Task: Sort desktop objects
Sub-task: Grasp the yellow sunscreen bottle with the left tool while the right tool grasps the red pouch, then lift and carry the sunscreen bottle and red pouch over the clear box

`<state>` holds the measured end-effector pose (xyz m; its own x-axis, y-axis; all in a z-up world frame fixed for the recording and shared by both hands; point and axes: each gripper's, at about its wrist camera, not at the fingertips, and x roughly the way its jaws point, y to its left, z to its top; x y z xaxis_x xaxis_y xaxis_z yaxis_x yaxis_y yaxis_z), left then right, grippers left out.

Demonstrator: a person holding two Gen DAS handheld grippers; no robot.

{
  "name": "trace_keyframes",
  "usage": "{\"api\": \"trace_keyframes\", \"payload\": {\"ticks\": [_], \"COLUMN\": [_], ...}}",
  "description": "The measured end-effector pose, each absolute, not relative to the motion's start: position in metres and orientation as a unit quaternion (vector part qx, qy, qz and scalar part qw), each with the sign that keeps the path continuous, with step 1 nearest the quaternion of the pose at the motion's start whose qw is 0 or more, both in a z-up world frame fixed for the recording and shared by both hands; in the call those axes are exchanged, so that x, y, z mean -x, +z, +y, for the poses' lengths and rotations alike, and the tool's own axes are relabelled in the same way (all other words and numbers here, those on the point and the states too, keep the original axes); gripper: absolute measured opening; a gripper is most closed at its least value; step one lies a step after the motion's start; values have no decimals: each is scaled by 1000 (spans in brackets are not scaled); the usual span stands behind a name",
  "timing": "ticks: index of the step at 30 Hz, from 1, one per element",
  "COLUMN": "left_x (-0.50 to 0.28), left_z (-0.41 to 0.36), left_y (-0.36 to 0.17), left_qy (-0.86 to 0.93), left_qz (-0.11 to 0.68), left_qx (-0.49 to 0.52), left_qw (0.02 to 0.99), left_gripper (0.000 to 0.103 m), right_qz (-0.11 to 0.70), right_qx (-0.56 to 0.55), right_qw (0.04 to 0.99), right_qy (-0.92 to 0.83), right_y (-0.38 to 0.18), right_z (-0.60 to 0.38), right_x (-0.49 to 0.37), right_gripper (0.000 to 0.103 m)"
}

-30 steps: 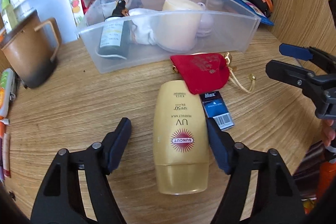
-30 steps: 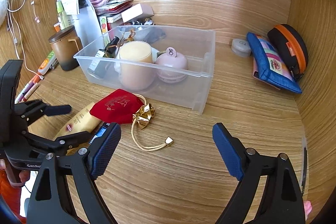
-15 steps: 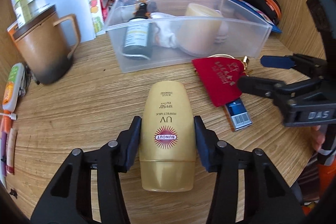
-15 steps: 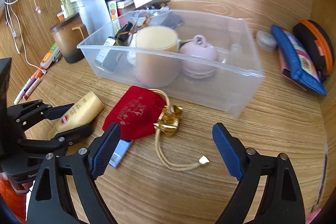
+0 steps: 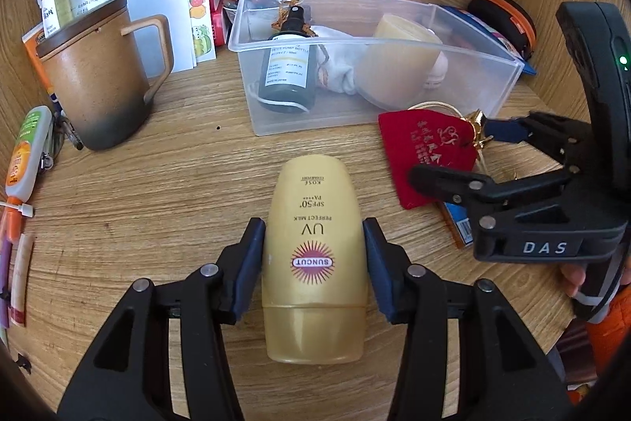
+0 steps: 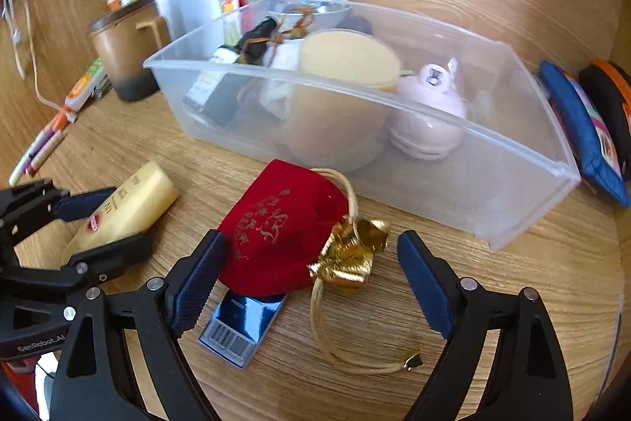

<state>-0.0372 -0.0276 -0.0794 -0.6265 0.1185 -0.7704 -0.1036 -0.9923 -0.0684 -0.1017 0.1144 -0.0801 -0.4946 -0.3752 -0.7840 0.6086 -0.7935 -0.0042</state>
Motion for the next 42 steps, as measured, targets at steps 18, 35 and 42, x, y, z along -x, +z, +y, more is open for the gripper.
{"api": "trace_keyframes", "payload": {"ticks": [18, 35, 42], "left_x": [41, 27, 27], "left_z": [-23, -6, 2], "left_y": [-78, -37, -19], "left_qy": [901, 921, 930], "left_qz": [-33, -19, -16], "left_qx": [428, 385, 364], "left_qw": [55, 54, 58], "left_gripper": [48, 48, 48], "right_qz": [110, 70, 73], "right_qx": [-367, -338, -328], "right_qw": [327, 322, 310], "right_qy": [-864, -882, -889], "right_y": [-61, -29, -19], "right_z": [122, 169, 181], "right_x": [89, 82, 76], "right_gripper": [36, 35, 35]}}
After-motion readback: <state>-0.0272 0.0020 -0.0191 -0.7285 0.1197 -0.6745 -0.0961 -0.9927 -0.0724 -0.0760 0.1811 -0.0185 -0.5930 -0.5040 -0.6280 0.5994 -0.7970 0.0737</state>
